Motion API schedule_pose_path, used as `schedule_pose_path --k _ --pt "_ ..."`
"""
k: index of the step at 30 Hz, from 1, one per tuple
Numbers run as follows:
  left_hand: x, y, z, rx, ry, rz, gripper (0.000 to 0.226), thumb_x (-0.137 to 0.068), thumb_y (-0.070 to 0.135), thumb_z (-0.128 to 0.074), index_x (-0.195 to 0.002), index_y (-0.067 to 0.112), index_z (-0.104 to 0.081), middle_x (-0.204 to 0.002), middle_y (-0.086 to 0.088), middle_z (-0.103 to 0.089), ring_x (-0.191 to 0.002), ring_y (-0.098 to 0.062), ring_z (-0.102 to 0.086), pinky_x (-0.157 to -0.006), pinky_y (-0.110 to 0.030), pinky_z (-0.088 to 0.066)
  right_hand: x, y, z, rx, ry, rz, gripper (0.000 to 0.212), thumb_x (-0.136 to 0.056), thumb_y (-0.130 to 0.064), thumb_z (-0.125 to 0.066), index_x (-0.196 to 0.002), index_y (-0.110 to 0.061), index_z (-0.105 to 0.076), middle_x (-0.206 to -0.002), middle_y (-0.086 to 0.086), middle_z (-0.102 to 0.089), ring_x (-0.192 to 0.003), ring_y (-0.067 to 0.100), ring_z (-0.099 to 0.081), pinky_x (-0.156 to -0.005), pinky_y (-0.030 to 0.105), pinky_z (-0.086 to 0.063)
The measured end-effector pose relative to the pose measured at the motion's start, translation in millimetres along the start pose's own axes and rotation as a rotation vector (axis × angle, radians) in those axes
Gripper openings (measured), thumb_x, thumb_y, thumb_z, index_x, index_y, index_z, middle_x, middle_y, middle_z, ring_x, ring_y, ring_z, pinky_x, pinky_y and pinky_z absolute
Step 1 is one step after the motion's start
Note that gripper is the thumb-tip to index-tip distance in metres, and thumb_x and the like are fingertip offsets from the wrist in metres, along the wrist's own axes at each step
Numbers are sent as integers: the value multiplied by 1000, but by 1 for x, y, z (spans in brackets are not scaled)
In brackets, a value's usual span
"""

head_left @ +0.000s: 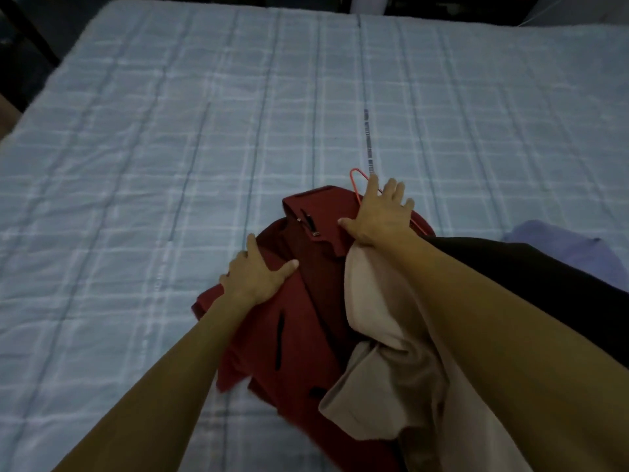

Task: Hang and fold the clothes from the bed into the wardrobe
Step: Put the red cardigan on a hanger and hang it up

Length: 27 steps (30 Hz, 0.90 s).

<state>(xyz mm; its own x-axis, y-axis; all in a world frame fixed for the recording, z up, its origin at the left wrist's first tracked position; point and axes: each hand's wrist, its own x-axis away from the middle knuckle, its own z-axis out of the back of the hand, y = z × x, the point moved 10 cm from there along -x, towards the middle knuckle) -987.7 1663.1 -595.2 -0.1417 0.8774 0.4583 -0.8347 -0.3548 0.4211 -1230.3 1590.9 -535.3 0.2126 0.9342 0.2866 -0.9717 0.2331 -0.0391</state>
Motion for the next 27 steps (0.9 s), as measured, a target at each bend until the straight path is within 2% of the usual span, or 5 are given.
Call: schedule_pose_path --k 3,7,13,18,27 --pt "-9 -1 -5 41 -33 -48 108 -70 71 -61 -148 12 -15 -143 -14 -42 -128 -34 -43 -103 -48 -37 -13 9 -30 -106 -71 -45 115 -77 -66 -61 -150 -16 12 -156 24 -7 -144 40 -7 -114 57 -10" --pt "4 17 3 -88 -40 -152 54 -73 60 -66 -109 20 -59 -111 -6 -65 -100 -28 -60 -78 -32 -47 -7 2 -27 -85 7 -5 96 -81 -60 -59 -149 -13 -11 -146 19 -35 -132 37 -35 -109 52 -21" --pt "75 50 21 -126 121 -328 9 -76 30 -58 -77 21 -57 -84 -2 -66 -83 -27 -62 -67 -31 -45 63 -30 12 -118 189 230 57 -83 -42 -62 -127 -12 -42 -124 14 -48 -111 34 -47 -89 43 -39" --pt "134 69 79 -150 302 -426 7 -78 26 -53 -79 20 -57 -79 1 -63 -78 -26 -61 -61 -29 -35 126 -18 101 -349 427 319 48 -72 -36 -73 -107 -13 -51 -103 7 -53 -93 30 -56 -69 38 -45" --pt "272 115 220 -202 611 -621 12 -62 15 -65 -71 19 -58 -66 -2 -54 -57 -32 -56 -47 -28 -32 279 -49 277 -717 844 571 48 -69 -22 -81 -105 -11 -52 -98 4 -54 -90 11 -53 -72 17 -41"
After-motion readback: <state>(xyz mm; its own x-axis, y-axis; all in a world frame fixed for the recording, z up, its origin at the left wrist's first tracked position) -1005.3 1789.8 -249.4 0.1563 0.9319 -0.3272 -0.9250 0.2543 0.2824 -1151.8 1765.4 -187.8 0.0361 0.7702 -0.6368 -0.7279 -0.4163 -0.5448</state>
